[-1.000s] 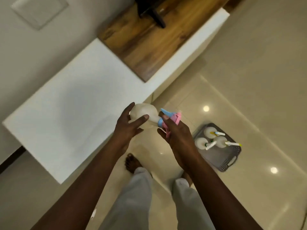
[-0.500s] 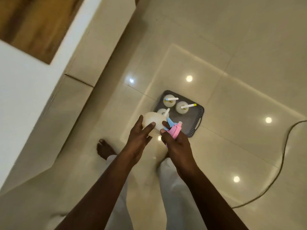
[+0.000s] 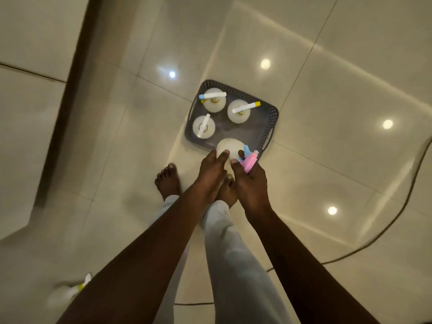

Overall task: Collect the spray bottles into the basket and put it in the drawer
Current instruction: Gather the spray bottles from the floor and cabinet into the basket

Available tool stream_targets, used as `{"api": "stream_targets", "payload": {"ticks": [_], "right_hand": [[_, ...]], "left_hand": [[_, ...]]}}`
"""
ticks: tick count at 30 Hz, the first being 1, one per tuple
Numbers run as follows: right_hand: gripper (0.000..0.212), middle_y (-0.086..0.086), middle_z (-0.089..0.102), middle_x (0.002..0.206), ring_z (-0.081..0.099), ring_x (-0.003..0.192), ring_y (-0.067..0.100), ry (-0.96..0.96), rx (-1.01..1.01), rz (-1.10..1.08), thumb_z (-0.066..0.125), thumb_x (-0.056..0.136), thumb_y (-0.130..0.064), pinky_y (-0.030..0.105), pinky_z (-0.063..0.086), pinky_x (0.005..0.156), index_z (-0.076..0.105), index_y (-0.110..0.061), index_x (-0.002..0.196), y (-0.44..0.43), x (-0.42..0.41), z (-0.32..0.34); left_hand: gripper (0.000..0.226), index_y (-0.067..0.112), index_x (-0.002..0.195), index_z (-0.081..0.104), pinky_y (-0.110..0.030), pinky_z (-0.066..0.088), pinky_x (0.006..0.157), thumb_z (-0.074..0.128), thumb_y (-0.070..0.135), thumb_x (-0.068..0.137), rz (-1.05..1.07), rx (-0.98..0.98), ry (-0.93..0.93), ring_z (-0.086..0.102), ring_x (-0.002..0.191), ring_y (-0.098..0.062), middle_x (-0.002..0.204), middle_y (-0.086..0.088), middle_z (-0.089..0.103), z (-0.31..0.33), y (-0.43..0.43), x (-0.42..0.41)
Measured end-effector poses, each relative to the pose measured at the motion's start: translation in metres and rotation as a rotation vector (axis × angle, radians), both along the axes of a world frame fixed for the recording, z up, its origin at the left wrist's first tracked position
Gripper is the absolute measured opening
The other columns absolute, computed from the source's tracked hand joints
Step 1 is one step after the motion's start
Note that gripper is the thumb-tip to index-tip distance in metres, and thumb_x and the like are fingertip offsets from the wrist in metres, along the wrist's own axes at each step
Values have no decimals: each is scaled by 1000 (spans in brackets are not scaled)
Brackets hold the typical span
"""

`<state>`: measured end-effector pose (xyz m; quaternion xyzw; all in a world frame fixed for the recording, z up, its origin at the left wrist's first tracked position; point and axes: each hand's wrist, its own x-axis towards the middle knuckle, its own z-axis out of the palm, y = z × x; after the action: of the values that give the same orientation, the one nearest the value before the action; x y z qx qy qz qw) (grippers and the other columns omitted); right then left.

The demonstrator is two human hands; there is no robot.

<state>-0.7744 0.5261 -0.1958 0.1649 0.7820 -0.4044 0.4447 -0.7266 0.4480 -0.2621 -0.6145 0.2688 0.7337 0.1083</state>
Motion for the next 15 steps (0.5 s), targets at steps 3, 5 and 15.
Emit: {"api": "stream_targets", "payload": {"ticks": [3,5,15], "right_hand": [[46,7,68,145,66,131,24,10,4,2,63,107,-25,38,54,113,59,-13,151,-6,-7,-41],[44,5,68,142,66,127,20,27,7,14,63,107,-23,23,54,101,60,-13,150,-11,-12,-68],[43,-2,66,120,65,101,11,37,45,63,60,108,-22,4,46,71,58,-10,150,-29,-27,-182]], "left_hand": [[48,10,151,53,-52,50,116,57,32,109,-21,-22,-31,62,134,-35,148,-16,61,-42,-3,-7],[49,6,152,51,-52,48,119,56,30,109,-15,-17,-38,61,136,-36,149,-19,60,-71,-6,-14],[44,1,149,53,-48,49,117,53,21,110,57,46,-34,62,135,-36,146,-22,63,-171,-16,-33]]}}
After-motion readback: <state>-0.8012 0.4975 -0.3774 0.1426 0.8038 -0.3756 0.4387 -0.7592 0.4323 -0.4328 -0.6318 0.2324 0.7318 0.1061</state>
